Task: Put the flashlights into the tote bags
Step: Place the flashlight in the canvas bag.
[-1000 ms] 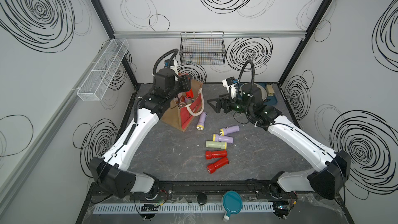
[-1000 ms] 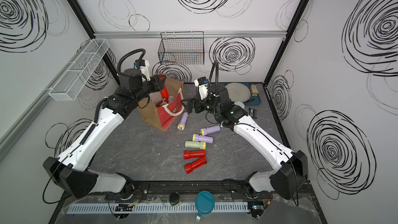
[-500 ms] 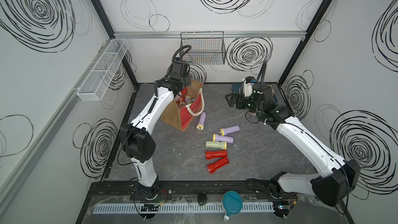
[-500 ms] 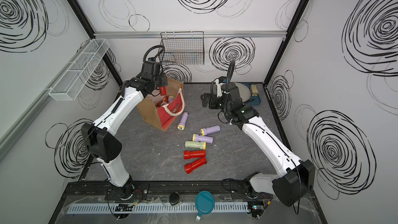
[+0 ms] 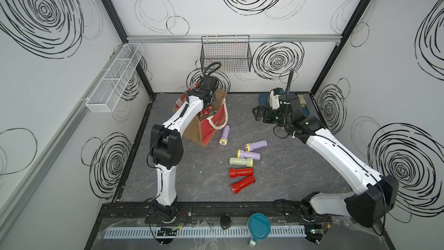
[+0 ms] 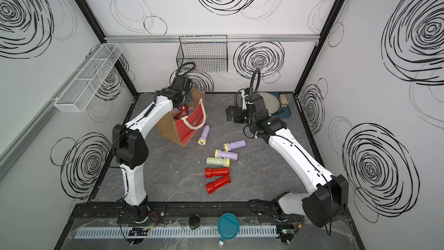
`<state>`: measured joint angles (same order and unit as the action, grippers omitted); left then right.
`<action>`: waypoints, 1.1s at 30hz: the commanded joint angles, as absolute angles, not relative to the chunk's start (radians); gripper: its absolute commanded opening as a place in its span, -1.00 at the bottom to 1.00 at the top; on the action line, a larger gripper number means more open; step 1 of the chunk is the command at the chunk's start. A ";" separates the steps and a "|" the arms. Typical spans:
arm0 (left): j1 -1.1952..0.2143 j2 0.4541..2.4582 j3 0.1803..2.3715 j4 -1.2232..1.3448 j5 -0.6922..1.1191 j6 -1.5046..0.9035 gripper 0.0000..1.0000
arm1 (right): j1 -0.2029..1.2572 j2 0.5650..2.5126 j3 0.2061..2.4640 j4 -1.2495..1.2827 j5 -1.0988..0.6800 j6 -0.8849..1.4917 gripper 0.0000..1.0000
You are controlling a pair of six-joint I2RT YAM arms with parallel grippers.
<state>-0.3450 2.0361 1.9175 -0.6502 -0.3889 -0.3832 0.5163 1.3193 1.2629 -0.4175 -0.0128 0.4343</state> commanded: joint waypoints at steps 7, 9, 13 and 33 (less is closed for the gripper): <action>-0.342 2.008 1.939 -0.628 -0.433 -0.406 -0.56 | 0.518 1.307 1.279 -0.460 0.019 0.456 1.00; -0.342 1.985 1.920 -0.613 -0.433 -0.410 -0.46 | 0.517 1.307 1.285 -0.464 0.021 0.456 1.00; -0.342 1.950 1.886 -0.602 -0.433 -0.419 -0.10 | 0.516 1.314 1.300 -0.473 0.024 0.457 1.00; -0.416 1.599 1.684 -0.559 -0.324 -0.464 0.62 | 0.526 1.484 1.201 -0.374 -0.123 0.500 1.00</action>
<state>-0.3878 1.6630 1.7416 -0.5964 -0.3721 -0.4370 0.5175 1.4437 1.2240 -0.4255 -0.0662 0.4839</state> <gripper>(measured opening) 0.806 0.999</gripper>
